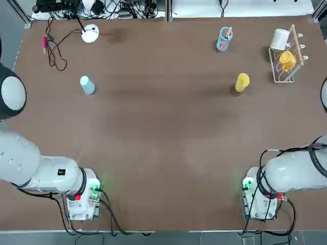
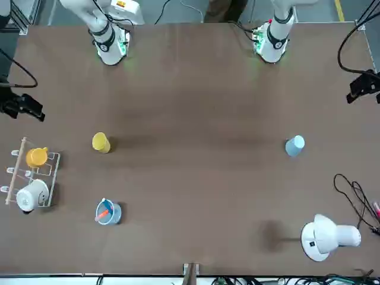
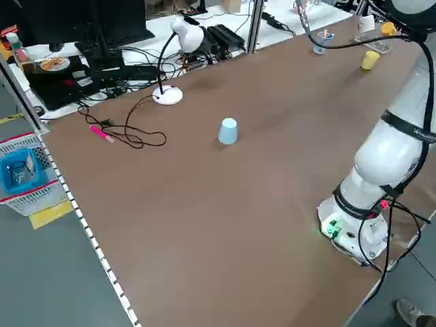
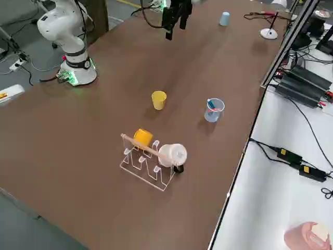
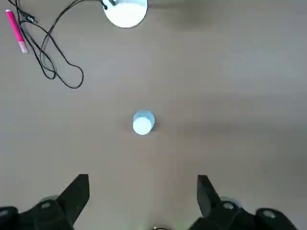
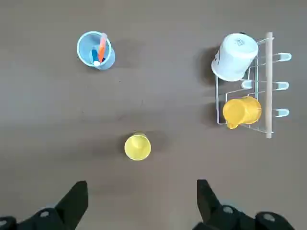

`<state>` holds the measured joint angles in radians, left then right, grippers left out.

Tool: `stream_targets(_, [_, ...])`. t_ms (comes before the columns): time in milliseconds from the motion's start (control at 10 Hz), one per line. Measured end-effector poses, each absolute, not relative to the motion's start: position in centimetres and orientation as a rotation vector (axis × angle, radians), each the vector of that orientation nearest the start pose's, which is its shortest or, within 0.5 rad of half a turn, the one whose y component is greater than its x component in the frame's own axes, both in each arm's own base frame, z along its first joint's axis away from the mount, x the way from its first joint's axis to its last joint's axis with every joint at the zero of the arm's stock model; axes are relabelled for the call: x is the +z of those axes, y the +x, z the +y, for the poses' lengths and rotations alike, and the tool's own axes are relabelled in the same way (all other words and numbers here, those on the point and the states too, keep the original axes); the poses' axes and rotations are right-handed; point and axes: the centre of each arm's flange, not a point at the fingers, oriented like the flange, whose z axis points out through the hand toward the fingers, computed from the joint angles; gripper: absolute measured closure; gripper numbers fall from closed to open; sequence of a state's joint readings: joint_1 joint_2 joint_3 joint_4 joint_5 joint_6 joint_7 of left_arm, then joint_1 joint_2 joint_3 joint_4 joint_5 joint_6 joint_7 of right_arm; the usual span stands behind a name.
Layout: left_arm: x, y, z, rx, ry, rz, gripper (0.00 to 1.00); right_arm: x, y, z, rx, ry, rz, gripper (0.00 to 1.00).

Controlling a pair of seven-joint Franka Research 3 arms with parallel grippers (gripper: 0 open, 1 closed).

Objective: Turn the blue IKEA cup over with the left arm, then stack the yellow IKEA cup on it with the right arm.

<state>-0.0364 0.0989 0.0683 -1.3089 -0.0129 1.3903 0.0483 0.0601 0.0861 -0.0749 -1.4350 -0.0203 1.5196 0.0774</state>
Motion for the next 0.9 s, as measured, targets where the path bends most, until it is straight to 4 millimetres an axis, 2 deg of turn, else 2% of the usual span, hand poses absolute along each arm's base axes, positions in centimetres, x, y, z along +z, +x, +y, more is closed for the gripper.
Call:
stream_targets(300, [67.2,56.6,1.8,0.035,-3.148,0.017,0.01,63.6,57.6,-0.9,-0.002,-3.163,0.17,0.0])
stream_targets(400, [66.4,57.0,1.7,0.058,-3.148,0.023,0.01,63.6,57.6,-0.9,-0.004,-3.163,0.172,0.0])
stream_targets(600, [63.3,58.7,0.8,0.14,-3.144,0.05,0.01,63.8,57.6,-0.9,-0.009,-3.163,0.175,0.0])
stream_targets(700, [62.4,59.2,1.0,0.161,-3.143,0.092,0.01,63.8,57.6,-0.9,-0.01,-3.163,0.176,0.0])
stream_targets(900, [62.5,59.2,2.2,0.151,-3.174,0.252,0.01,63.8,57.6,-1.0,-0.011,-3.163,0.177,0.0])
